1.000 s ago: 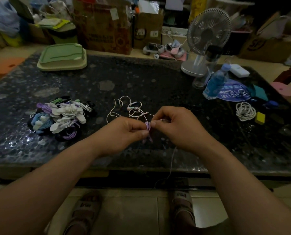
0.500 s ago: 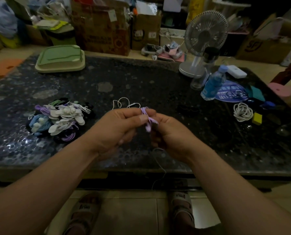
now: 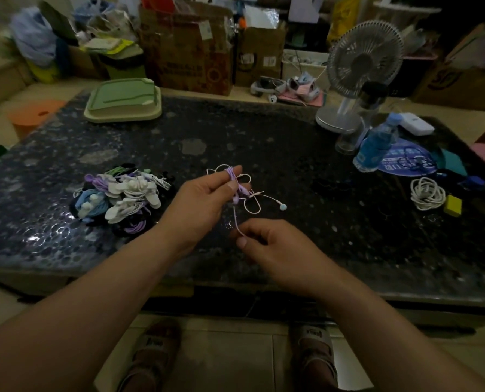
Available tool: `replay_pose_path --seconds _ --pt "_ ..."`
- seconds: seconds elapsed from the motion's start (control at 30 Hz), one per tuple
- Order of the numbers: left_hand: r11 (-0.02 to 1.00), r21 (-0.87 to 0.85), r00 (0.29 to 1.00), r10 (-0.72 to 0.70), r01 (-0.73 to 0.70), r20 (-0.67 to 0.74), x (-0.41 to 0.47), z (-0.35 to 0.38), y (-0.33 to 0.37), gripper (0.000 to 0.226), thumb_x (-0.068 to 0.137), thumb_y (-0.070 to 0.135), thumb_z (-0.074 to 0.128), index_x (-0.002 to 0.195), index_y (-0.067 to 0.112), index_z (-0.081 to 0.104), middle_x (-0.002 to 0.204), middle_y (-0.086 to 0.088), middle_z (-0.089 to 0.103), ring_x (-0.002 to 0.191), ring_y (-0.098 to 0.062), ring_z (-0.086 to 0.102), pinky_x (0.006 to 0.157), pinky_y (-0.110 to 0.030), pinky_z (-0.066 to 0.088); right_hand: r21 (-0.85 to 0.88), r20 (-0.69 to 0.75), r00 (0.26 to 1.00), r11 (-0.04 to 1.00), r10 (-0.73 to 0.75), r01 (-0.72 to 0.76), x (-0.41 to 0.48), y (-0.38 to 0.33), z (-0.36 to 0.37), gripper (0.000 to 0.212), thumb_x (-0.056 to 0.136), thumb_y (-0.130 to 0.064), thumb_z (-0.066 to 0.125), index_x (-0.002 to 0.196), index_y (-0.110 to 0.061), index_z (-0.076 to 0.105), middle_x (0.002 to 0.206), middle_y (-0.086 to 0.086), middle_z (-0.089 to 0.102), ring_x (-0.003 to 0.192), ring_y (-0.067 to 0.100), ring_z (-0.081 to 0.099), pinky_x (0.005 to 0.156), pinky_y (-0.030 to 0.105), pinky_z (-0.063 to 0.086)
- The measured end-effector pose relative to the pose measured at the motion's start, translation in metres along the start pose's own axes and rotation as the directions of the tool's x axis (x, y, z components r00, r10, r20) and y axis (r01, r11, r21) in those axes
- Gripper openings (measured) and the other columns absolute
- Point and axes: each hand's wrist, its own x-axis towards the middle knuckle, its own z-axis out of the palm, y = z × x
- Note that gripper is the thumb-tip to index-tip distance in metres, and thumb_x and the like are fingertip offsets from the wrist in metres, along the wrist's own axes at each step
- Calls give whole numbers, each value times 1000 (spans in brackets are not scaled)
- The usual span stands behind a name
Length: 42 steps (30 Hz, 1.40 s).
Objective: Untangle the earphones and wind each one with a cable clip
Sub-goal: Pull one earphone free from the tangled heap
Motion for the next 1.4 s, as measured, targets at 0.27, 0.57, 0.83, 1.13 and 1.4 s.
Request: replay_pose_path --seconds 0.27,0.57,0.83,1.13,1.4 --pt "895 417 961 42 -158 273 -7 -4 -10 27 108 31 52 121 34 75 109 15 76 104 -9 71 103 -40 53 -50 -305 952 998 26 -43 6 -3 -40 16 100 -33 65 89 -27 76 76 -10 71 71 7 64 60 24 47" --pt "977 196 824 -41 -86 565 -23 7 -4 34 101 3 62 132 14 68 113 0 79 116 -14 71 99 -21 52 283 -297 951 959 87 1 14 15 -59 6 96 -23 74 91 -20 75 68 -9 66 58 4 56 55 23 47" --pt "990 -136 939 8 41 343 -11 1 2 46 104 8 53 146 28 56 127 0 74 40 -5 31 41 -15 25 339 -58 983 930 173 -144 10 13 -17 31 105 -44 56 100 -20 76 79 3 70 63 9 58 70 38 55" --pt "976 212 975 4 -52 224 -9 -5 -7 46 101 2 62 142 22 61 115 10 78 118 -5 67 114 -29 45 -340 -185 982 936 28 -91 0 3 -15 22 100 -39 54 90 -25 69 78 -8 68 72 13 64 72 42 56" --pt "985 161 976 20 -56 217 -6 -9 -5 42 98 -2 63 129 25 67 115 8 78 117 -3 68 103 -16 49 -529 -168 986 844 -8 -83 -3 -2 -14 19 100 -41 53 95 -29 67 87 -8 69 81 17 66 77 42 57"
